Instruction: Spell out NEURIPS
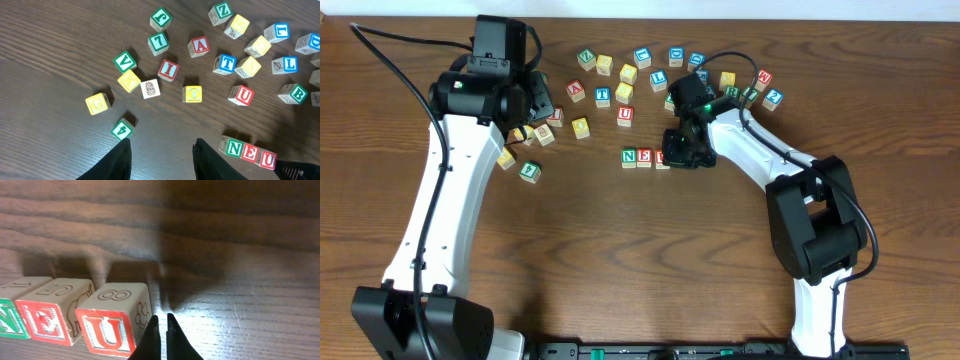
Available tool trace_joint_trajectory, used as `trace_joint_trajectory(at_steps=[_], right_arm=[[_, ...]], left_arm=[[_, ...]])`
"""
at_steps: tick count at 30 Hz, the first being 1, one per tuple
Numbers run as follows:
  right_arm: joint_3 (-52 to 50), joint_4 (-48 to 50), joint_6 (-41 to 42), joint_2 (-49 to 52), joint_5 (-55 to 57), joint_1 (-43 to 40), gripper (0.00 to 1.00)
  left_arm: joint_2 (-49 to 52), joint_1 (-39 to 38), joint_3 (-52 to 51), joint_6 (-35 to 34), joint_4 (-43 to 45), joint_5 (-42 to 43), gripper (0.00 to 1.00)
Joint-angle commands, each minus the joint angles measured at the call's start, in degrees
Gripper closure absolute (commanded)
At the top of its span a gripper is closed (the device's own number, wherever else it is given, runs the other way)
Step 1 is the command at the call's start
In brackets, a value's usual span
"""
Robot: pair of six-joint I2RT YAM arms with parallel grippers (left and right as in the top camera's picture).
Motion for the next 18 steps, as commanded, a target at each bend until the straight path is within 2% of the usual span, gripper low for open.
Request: trace_joint_trajectory(at_steps=[1,18], right_arm=[[-0.96,-0.28,1.51,0.52,-1.66,1.31,0.99],[-0.96,0.85,1.46,0.52,-1.33,2.05,0.99]], left_arm=[[0.68,0.07,-0.44,0.50,-0.02,-0.07,0.60],[0.68,0.07,-0.44,0.50,-0.02,-0.07,0.60]])
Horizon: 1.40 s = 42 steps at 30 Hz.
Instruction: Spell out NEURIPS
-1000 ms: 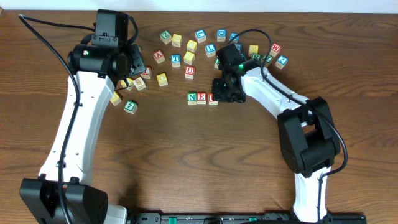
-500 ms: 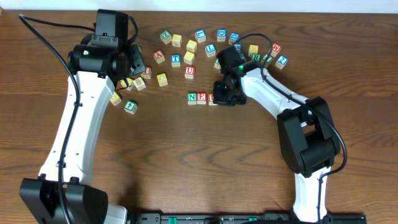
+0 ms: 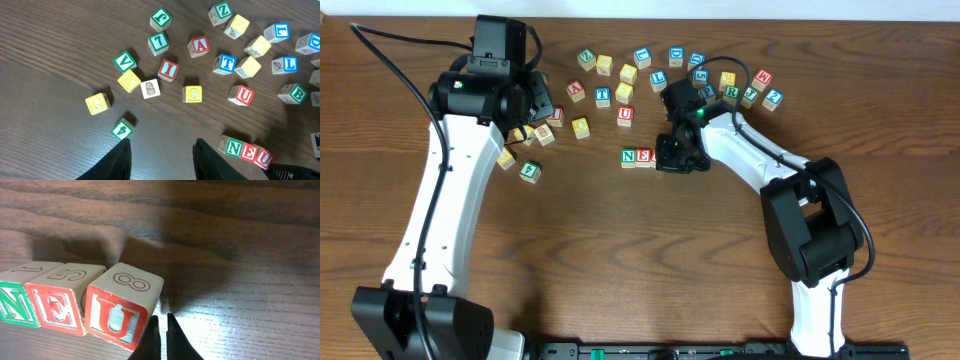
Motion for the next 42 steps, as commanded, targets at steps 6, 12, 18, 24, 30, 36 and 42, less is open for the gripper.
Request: trace_joint_trajectory(at_steps=[6,12,18,24,30,36,42], right_arm=[[-0.48,1.42,0.66,0.50,-0.11,0.24,0.99],[-0.46,1.33,0.66,0.50,-0.09,-0.04,0.99],[-0.35,1.40,0.66,0.48,0.79,-1.90,0.99],[-0.35,3.89,0.39,0.48,0.72,-3.78,0.99],[-0.35,6.45,-0.09,0.50,0.76,-3.02,0.98],[-0.37,7.72,-0.68,0.50,1.40,-2.01,0.97],[-0.42,9.14,-1.95,0.52,1.36,-1.95,0.96]], left_arm=[[0.68,0.07,-0.44,0.50,-0.02,-0.07,0.60],[0.68,0.07,-0.44,0.50,-0.02,-0.07,0.60],[0.68,0.07,-0.44,0.50,0.00,-0.07,0.60],[0.68,0.07,-0.44,0.50,0.00,-0.07,0.60],[0.68,0.07,-0.44,0.50,0.00,-0.07,0.60],[0.68,0.07,-0.44,0.50,0.00,-0.07,0.60],[0.68,0.07,-0.44,0.50,0.00,-0.07,0.60]])
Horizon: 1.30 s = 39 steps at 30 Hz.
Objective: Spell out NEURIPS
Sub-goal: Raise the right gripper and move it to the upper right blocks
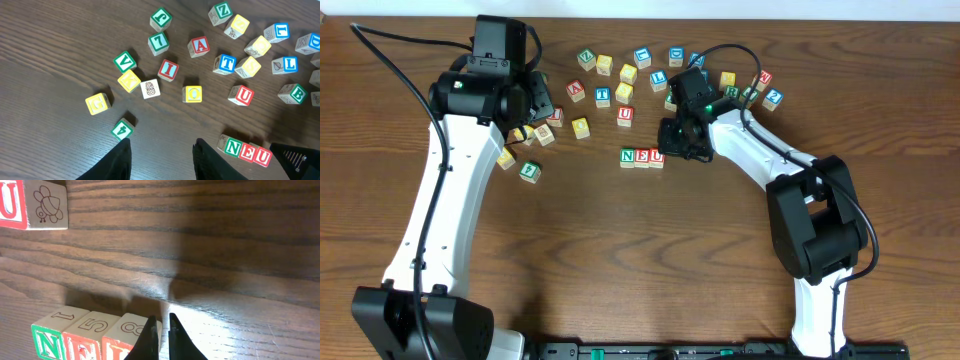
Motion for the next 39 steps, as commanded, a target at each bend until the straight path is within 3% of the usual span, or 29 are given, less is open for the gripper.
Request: trace_joint_trajectory(at_steps=[1,35,39], right_arm=[[-0.42,0.52,-1.70,0.52,0.87,0.31,0.96],[-0.42,3.50,-8.76,0.52,-0.85,3.17,0.96],[-0.42,4.20,-8.74,0.52,-0.83,3.15,0.93]], left_arm=[[0.68,0.07,-0.44,0.50,0.00,-0.07,0.60],[0.68,0.07,-0.44,0.50,0.00,-0.07,0.60],[0.68,0.07,-0.44,0.50,0.00,-0.07,0.60]])
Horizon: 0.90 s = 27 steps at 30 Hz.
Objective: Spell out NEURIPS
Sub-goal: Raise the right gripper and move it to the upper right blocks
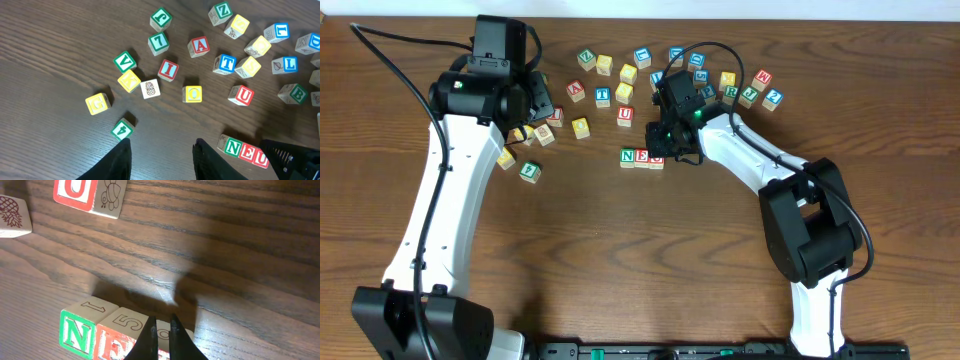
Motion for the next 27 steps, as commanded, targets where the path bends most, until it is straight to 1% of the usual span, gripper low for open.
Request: trace_joint_trajectory(at_steps=[1,3,7,11,14,18,20,24,27], right_arm=[[-0.42,1.07,-0.94,0.52,-0.35,0.26,0.92],[-0.24,2.43,-0.98,0.48,-0.35,-0.31,0.89],[2.03,2.12,-0.94,0.31,-1.38,-2.67,0.87],[4.74,-0.24,-0.98,-0.31,-3.45,-5.01,0.87],[6.86,-3.34,-2.47,-0.76,-4.48,-6.03,0.84],[11.17,-10.78,-5.11,-1.05,-4.42,-6.49,0.77],[13.84,-14.78,-6.84,-1.05,-4.26,-6.54,0.69],[19.34,-21.31,-9.57,-1.05,-4.17,-6.51,0.59],[24.26,-25.90,-9.75,-1.05,-1.60,-6.51,0.53]], left_arm=[[0.68,0.07,-0.44,0.50,0.00,-0.07,0.60],[0.68,0.07,-0.44,0.50,0.02,-0.07,0.60],[0.68,0.09,-0.44,0.50,0.09,-0.07,0.60],[0.68,0.09,-0.44,0.52,0.42,-0.09,0.60],[0.68,0.09,-0.44,0.52,1.16,-0.09,0.60],[0.68,0.09,-0.44,0.55,2.23,-0.09,0.60],[0.68,0.09,-0.44,0.57,2.86,-0.09,0.60],[0.68,0.09,-0.44,0.57,3.96,-0.09,0.60],[0.68,0.09,-0.44,0.59,4.90,-0.09,0.60]])
